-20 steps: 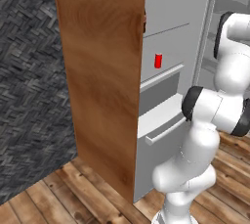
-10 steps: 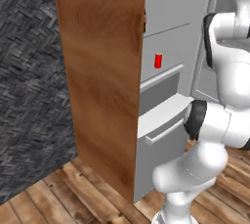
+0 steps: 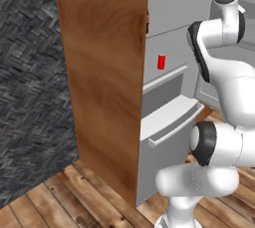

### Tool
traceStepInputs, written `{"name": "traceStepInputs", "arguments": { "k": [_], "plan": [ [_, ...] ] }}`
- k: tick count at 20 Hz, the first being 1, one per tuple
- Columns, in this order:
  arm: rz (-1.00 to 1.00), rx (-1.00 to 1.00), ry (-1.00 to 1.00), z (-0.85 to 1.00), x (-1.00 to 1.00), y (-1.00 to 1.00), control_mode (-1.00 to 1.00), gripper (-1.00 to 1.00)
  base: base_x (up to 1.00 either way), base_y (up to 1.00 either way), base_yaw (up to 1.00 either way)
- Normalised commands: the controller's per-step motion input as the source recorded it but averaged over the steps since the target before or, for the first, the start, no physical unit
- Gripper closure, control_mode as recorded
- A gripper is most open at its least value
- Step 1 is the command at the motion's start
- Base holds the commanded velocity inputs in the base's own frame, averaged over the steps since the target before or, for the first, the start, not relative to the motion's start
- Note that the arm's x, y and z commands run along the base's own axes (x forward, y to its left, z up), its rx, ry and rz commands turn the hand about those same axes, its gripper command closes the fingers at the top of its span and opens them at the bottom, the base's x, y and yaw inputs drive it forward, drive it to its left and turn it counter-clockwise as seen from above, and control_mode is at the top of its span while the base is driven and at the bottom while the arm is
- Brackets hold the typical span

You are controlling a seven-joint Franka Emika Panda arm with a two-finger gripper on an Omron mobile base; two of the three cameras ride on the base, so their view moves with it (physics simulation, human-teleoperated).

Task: Open the fridge, grab two sodas, and place both sodas inside the bowl with ice on the dining counter.

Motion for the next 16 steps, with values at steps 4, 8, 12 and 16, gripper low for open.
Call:
{"name": "traceStepInputs", "arguments": {
  "k": [4, 8, 12, 16],
  "plan": [
    [0.08, 0.24, 0.08, -0.30, -0.24, 0.64, -1.00, -1.00, 0.00, 0.00, 0.00],
    [0.06, 0.22, 0.01, -0.34, -0.25, 0.60, -1.00, -1.00, 0.00, 0.00, 0.00],
    [0.00, 0.19, -0.14, -0.35, -0.23, 0.61, -1.00, -1.00, 0.00, 0.00, 0.00],
    [0.00, 0.14, -0.10, -0.57, -0.16, 0.72, -1.00, -1.00, 0.00, 0.00, 0.00]
  ]
}}
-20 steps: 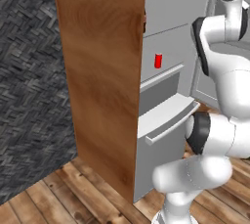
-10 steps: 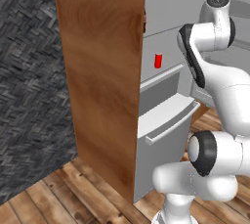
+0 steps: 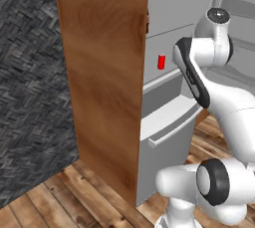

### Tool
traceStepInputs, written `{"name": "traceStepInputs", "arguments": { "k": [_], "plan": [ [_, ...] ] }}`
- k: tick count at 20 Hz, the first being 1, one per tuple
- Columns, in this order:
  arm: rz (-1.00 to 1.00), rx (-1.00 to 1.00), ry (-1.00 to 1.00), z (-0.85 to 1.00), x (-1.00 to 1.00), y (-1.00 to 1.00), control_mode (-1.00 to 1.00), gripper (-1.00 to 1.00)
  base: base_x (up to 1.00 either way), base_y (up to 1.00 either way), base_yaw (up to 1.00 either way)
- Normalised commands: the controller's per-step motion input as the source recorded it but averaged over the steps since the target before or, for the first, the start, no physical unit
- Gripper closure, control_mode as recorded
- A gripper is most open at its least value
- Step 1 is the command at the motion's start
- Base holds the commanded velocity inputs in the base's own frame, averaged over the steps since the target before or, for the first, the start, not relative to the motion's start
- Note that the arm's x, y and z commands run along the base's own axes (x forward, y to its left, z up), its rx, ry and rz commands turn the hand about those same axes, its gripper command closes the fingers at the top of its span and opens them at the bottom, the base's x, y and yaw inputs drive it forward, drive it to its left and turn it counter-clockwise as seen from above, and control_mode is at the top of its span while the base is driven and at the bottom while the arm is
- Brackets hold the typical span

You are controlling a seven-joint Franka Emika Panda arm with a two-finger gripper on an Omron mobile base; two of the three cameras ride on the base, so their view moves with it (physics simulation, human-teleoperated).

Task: Open the fridge, grab two sodas, and place both sodas inside the bowl with ice on the dining counter.

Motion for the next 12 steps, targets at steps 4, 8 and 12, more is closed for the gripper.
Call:
{"name": "traceStepInputs", "arguments": {
  "k": [4, 8, 12],
  "plan": [
    [-0.05, 0.15, -0.03, -0.74, -0.24, 0.64, -1.00, -1.00, 0.00, 0.00, 0.00],
    [-0.07, 0.12, 0.00, -0.78, -0.33, 0.44, -1.00, -1.00, 0.00, 0.00, 0.00],
    [-0.02, 0.04, 0.07, -0.71, -0.24, 0.26, -1.00, -1.00, 0.00, 0.00, 0.00]
  ]
}}
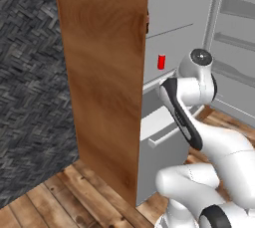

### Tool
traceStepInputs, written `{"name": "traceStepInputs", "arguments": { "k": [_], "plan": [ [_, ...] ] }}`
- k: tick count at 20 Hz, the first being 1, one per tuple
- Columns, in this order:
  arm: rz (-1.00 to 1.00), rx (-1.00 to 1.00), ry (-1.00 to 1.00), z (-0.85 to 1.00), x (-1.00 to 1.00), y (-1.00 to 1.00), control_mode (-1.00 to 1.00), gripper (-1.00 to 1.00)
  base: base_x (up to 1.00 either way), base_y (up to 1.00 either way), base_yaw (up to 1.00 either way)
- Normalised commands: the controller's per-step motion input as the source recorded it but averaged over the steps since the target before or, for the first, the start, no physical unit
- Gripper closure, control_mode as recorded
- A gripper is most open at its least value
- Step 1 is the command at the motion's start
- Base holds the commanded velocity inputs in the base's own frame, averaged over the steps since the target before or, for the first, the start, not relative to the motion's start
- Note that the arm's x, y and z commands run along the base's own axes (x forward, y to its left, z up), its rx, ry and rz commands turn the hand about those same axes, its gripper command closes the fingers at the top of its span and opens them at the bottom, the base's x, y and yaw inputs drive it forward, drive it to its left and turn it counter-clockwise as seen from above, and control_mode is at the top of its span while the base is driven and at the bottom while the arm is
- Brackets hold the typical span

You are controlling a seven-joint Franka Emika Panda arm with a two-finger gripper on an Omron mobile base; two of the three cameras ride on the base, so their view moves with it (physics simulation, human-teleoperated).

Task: Open the fridge, grab two sodas, and place both sodas inside the bowl with ice on the dining counter.

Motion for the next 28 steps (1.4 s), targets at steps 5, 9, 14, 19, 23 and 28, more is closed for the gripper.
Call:
{"name": "traceStepInputs", "arguments": {
  "k": [5, 9, 14, 19, 23, 28],
  "plan": [
    [0.01, -0.05, 0.00, -0.46, -0.11, 0.22, -1.00, -1.00, 0.00, 0.00, 0.00],
    [-0.08, -0.01, 0.00, -0.42, -0.46, 0.21, -1.00, -1.00, 0.00, 0.00, 0.00],
    [-0.04, 0.00, 0.00, -0.06, -0.07, 0.03, 1.00, -1.00, -0.23, -0.13, -0.08],
    [0.00, 0.00, 0.00, 0.00, 0.00, 0.00, 1.00, -1.00, -0.18, -0.73, 0.00],
    [0.00, 0.00, 0.00, 0.00, 0.00, 0.00, 1.00, -1.00, 0.03, -0.72, 0.07],
    [0.00, 0.00, 0.00, 0.00, 0.00, 0.00, 1.00, -1.00, 0.40, -0.56, 0.16]
  ]
}}
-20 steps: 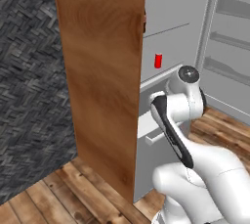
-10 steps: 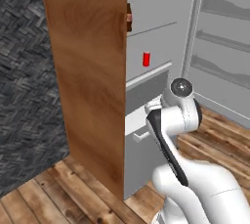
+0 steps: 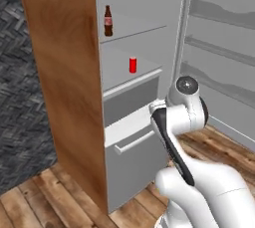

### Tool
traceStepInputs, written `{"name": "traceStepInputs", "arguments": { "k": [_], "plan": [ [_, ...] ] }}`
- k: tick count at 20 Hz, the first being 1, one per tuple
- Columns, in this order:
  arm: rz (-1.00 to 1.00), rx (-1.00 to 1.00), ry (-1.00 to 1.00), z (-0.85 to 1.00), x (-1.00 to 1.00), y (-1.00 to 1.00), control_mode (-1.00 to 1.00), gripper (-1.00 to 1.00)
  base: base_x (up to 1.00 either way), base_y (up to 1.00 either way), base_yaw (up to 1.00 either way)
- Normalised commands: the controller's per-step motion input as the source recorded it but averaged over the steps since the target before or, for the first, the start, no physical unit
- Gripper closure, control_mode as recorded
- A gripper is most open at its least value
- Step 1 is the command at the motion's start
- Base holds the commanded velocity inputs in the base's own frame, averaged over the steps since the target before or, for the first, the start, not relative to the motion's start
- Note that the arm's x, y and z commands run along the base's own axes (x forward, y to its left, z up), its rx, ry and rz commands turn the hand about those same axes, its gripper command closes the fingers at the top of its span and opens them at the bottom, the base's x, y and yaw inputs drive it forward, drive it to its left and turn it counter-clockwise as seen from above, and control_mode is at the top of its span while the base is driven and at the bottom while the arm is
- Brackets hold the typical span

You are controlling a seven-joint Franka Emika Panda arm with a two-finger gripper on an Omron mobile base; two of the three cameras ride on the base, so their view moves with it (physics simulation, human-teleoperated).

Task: Open the fridge, grab two sodas, and place both sodas inside the bowl with ice on the dining counter.

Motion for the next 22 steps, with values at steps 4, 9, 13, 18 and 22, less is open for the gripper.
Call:
{"name": "traceStepInputs", "arguments": {
  "k": [4, 9, 13, 18, 22],
  "plan": [
    [0.00, 0.00, 0.00, 0.00, 0.00, 0.00, 1.00, -1.00, 0.57, -0.48, 0.25],
    [0.00, 0.00, 0.00, 0.00, 0.00, 0.00, 1.00, -1.00, 0.58, -0.30, 0.27],
    [0.00, 0.00, 0.00, 0.00, 0.00, 0.00, 1.00, -1.00, 0.62, 0.05, 0.19],
    [0.00, 0.00, 0.00, 0.00, 0.00, 0.00, 1.00, -1.00, 0.66, 0.01, 0.12],
    [0.00, 0.00, 0.00, 0.00, 0.00, 0.00, 1.00, -1.00, 0.72, -0.22, 0.08]
  ]
}}
